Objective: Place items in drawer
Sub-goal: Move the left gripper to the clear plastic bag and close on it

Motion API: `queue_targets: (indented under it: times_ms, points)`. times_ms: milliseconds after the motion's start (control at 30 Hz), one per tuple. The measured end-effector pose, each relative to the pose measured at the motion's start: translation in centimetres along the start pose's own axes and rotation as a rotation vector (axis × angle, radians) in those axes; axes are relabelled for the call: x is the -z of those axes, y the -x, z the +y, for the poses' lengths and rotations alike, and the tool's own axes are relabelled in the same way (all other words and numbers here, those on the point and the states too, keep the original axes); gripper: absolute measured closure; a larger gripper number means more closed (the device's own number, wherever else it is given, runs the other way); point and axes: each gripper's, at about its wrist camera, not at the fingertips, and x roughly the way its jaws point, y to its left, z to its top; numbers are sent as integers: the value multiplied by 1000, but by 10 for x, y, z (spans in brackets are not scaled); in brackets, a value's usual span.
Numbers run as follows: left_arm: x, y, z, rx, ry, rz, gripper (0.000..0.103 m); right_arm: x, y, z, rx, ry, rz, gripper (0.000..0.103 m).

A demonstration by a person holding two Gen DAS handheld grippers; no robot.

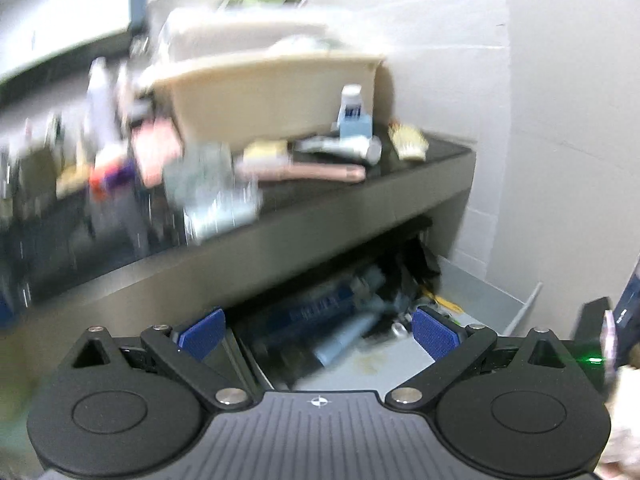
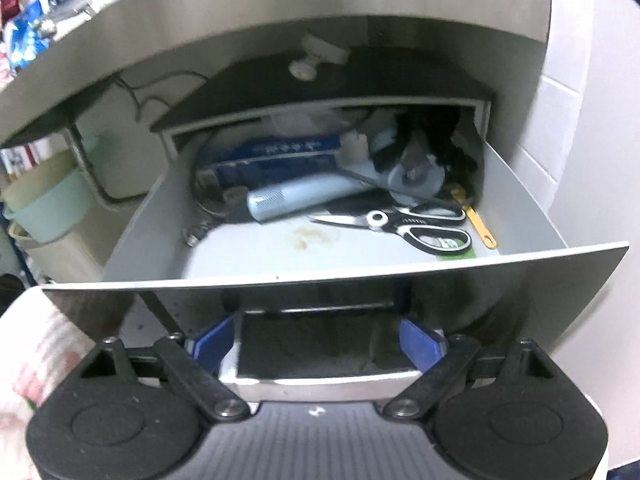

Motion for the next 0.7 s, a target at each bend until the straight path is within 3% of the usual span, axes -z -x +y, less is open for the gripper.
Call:
queue_targets:
  times_ms: [300,367,700]
  points:
    - [-34,-40,16,-62,-261,-107,2,7,22,-7,-53,-65,-24,13]
    - [-34,-56,16,-80,-301,-104,2,8,23,-7,-58,-71,-22,13]
    - [-40,-117,41,-22,-367,-37,3,8,28,-4,-94,-100,-19,13]
